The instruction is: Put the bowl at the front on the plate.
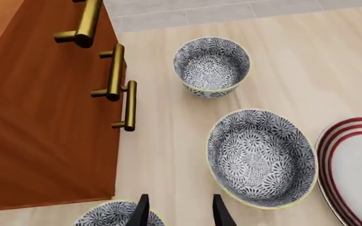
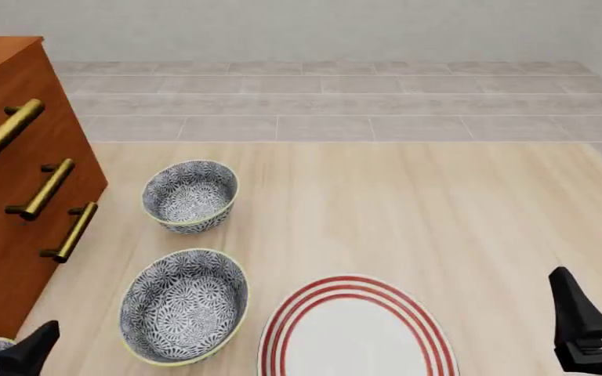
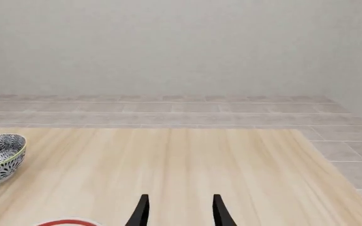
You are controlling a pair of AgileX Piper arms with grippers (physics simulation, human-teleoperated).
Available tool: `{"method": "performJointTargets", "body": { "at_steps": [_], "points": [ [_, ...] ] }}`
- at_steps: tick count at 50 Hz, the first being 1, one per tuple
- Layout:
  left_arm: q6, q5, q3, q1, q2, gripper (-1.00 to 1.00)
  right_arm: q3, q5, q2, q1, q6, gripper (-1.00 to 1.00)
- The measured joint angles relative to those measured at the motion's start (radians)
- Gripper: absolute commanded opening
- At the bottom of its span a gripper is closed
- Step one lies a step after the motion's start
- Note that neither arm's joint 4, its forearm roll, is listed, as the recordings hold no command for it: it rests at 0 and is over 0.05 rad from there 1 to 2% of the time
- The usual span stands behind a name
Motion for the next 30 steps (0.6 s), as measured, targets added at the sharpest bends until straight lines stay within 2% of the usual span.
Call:
{"method": "performJointTargets", "body": {
  "at_steps": [15,30],
  "points": [
    [0.029,0.025,0.087,0.076,-0.019,1.00,0.000,-0.005,0.005,0.000,0.000,1.00],
    [0.026,-0.027,0.176,0.131,0.026,1.00,0.000,-0.006,0.005,0.000,-0.001,1.00]
  ]
}}
